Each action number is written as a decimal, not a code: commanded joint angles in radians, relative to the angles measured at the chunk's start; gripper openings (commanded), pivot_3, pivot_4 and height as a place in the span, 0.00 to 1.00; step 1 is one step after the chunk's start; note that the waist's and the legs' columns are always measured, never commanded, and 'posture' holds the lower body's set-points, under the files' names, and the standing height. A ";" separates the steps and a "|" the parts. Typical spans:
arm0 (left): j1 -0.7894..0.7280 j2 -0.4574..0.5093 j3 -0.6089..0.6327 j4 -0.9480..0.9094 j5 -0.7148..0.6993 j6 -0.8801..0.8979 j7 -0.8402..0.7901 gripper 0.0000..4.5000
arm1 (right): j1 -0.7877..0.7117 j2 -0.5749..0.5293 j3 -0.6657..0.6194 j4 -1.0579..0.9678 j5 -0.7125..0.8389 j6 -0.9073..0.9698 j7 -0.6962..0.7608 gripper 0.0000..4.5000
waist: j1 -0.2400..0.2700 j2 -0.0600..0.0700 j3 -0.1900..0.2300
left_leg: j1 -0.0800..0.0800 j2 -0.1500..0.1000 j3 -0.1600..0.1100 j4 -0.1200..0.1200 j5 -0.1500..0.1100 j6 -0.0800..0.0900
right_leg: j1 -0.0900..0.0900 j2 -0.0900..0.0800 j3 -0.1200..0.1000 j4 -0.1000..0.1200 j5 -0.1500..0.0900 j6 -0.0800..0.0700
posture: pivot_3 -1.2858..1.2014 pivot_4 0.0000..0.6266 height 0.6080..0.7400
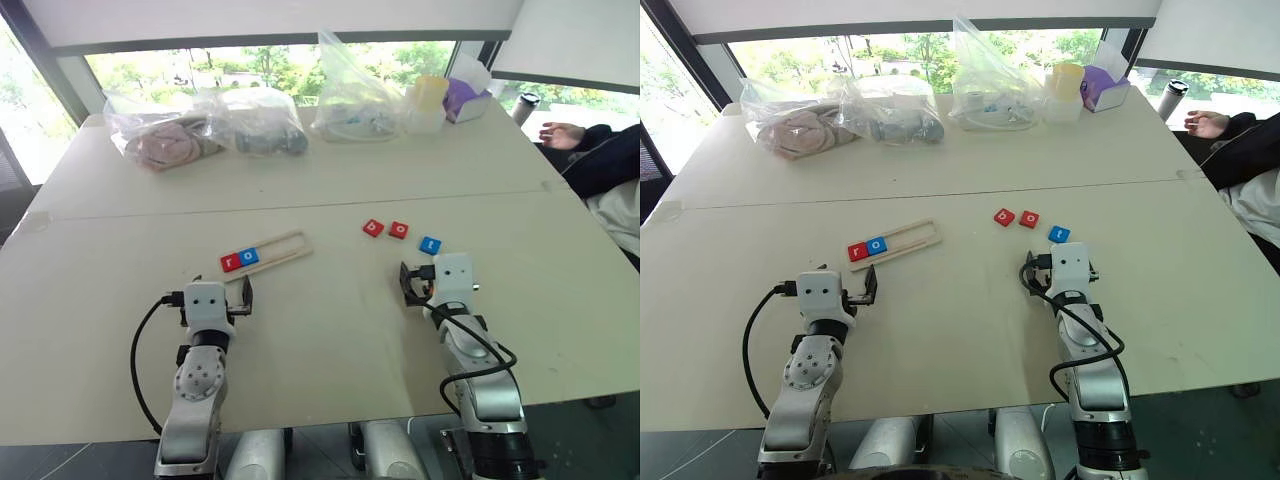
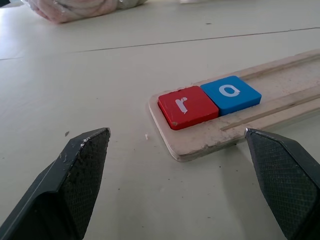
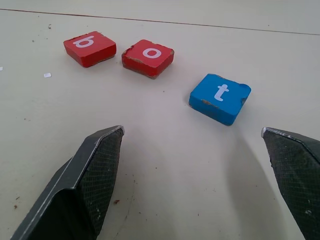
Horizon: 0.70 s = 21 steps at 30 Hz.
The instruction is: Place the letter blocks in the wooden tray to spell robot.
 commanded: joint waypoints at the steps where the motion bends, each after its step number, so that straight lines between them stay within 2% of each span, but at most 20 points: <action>1: -0.003 0.071 0.016 -0.086 0.002 -0.035 -0.058 1.00 | -0.024 -0.054 0.003 -0.036 -0.041 -0.013 0.017 0.99 | 0.000 0.000 0.000 | 0.000 0.000 0.000 0.000 0.000 0.000 | 0.000 0.000 0.000 0.000 0.000 0.000 | 0.52 0.24 1.00; 4: -0.022 0.153 0.060 -0.129 -0.070 -0.010 -0.151 1.00 | -0.050 -0.111 0.010 -0.053 -0.059 0.011 0.052 0.99 | 0.000 0.000 0.000 | 0.000 0.000 0.000 0.000 0.000 0.000 | 0.000 0.000 0.000 0.000 0.000 0.000 | 0.52 0.24 1.00; 7: -0.070 0.279 0.122 -0.154 -0.182 0.036 -0.297 1.00 | -0.094 -0.207 0.033 -0.092 -0.024 0.078 0.184 0.99 | -0.001 0.000 0.001 | 0.000 0.000 0.000 0.000 0.000 0.000 | 0.000 0.000 0.000 0.000 0.000 0.000 | 0.52 0.24 1.00; 12: -0.209 0.533 0.235 -0.038 -0.392 0.108 -0.604 1.00 | -0.226 -0.431 0.072 -0.167 0.103 0.209 0.510 0.99 | -0.001 0.000 0.001 | 0.000 0.001 0.000 0.000 0.000 0.000 | 0.000 0.000 0.000 0.000 0.000 0.000 | 0.52 0.24 1.00; 15: -0.261 0.628 0.236 0.046 -0.457 0.146 -0.735 1.00 | -0.271 -0.494 0.073 -0.185 0.186 0.254 0.629 0.99 | -0.002 0.000 0.001 | 0.000 0.000 0.000 0.000 0.000 0.000 | 0.000 0.000 -0.001 0.000 0.000 -0.001 | 0.52 0.24 1.00; 17: -0.337 0.729 0.207 0.205 -0.483 0.139 -0.932 1.00 | -0.314 -0.564 0.060 -0.186 0.280 0.231 0.789 0.99 | -0.001 0.000 0.002 | 0.000 0.000 0.000 -0.001 0.000 0.001 | 0.000 0.000 -0.001 0.000 -0.001 0.000 | 0.52 0.24 1.00; 21: -0.458 0.835 0.092 0.441 -0.440 0.072 -1.202 1.00 | -0.348 -0.634 0.046 -0.181 0.400 0.240 0.949 0.99 | 0.000 -0.001 0.003 | 0.000 0.000 0.000 -0.001 0.000 0.001 | -0.001 0.001 -0.001 0.000 -0.001 -0.001 | 0.52 0.24 1.00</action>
